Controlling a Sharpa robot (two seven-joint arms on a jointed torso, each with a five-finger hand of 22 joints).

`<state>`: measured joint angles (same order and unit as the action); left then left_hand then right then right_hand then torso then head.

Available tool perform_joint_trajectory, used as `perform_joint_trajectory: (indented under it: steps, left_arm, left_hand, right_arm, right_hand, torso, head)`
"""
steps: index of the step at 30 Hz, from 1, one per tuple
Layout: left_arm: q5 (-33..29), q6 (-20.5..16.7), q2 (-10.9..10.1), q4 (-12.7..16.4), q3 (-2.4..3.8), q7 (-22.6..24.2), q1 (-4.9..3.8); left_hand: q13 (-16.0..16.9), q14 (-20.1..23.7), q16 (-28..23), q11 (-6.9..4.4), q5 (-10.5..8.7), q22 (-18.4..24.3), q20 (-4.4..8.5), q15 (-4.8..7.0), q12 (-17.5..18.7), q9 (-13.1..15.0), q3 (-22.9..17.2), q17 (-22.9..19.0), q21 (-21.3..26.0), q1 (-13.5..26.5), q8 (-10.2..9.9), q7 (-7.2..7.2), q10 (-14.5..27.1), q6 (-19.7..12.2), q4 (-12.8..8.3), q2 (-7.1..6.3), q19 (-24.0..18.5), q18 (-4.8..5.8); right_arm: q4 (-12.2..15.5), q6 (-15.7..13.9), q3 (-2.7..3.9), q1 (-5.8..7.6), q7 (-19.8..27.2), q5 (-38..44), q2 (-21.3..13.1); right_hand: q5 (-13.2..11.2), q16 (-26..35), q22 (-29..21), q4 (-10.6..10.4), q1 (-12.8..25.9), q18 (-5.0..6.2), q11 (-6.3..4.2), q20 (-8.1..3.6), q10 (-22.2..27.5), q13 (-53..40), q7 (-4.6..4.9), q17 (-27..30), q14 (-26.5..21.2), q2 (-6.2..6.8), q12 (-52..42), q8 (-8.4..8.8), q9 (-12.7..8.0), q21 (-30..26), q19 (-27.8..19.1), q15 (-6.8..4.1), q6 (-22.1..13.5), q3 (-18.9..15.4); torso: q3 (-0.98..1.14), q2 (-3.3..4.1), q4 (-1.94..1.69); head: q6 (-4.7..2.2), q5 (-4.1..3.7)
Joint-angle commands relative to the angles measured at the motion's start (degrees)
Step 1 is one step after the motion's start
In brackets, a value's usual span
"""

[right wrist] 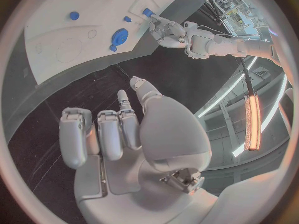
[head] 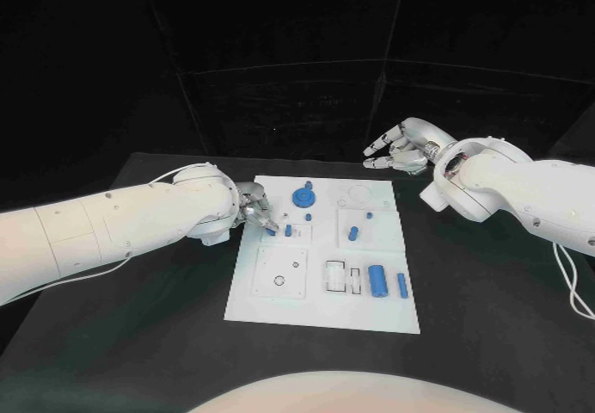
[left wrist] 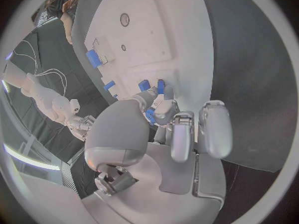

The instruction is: Assemble the parts on the task board

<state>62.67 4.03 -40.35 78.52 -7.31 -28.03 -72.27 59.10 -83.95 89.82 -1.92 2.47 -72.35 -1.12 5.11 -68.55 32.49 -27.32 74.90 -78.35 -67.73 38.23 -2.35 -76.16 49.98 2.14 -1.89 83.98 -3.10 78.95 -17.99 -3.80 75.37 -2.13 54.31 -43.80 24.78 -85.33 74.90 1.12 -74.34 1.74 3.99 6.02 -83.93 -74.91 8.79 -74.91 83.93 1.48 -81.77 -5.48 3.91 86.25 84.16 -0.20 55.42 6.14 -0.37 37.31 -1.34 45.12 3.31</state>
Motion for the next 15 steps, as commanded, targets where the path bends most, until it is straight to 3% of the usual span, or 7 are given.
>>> perform_joint_trajectory:
  steps: [1, 15]
  left_arm:
    - [0.3, 2.2, 0.1, 0.1, -0.02, -0.7, -0.04]
    - [0.7, 1.6, 0.6, -0.7, -0.02, -0.7, -0.04]
  left_hand:
    - [0.0, -6.0, 0.2, -0.09, 0.23, 0.0, 0.31, 0.21, 0.4, 0.0, -5.1, 15.1, -0.2, -0.2, 0.3, 0.16, -0.4, 0.4, -4.9, 0.26, 0.4, -0.49]
    - [0.2, -6.0, 0.2, -0.14, 0.23, 0.0, 0.32, 0.23, 0.1, 0.2, -5.5, 15.1, -0.2, 1.3, 0.7, 0.26, -0.7, 0.9, -4.0, 0.17, 0.4, -0.49]
  right_arm:
    - [0.0, 0.4, 0.04, 0.11, 0.3, 0.1, 0.1]
    - [0.1, 0.5, 0.04, 0.11, 0.3, 0.1, 0.2]
  right_hand:
    - [0.4, 0.3, 6.2, 0.0, 0.4, 0.29, -0.3, -0.38, -1.1, -8.6, 0.08, -4.9, 3.9, 0.06, 0.1, 0.35, -0.1, -0.2, 1.3, -0.44, 0.3, 0.4]
    - [0.4, 0.3, 6.2, 0.1, 0.4, 0.29, -0.29, -0.39, -1.1, -8.6, 0.09, -4.9, 3.9, 0.1, 0.2, 0.35, -0.1, -0.3, 1.3, -0.44, 0.3, 0.6]
  torso:
    - [-0.03, 0.01, -0.03]
    - [0.0, 0.03, 0.06]
  head:
    - [0.12, -0.03]
    - [0.09, 0.04]
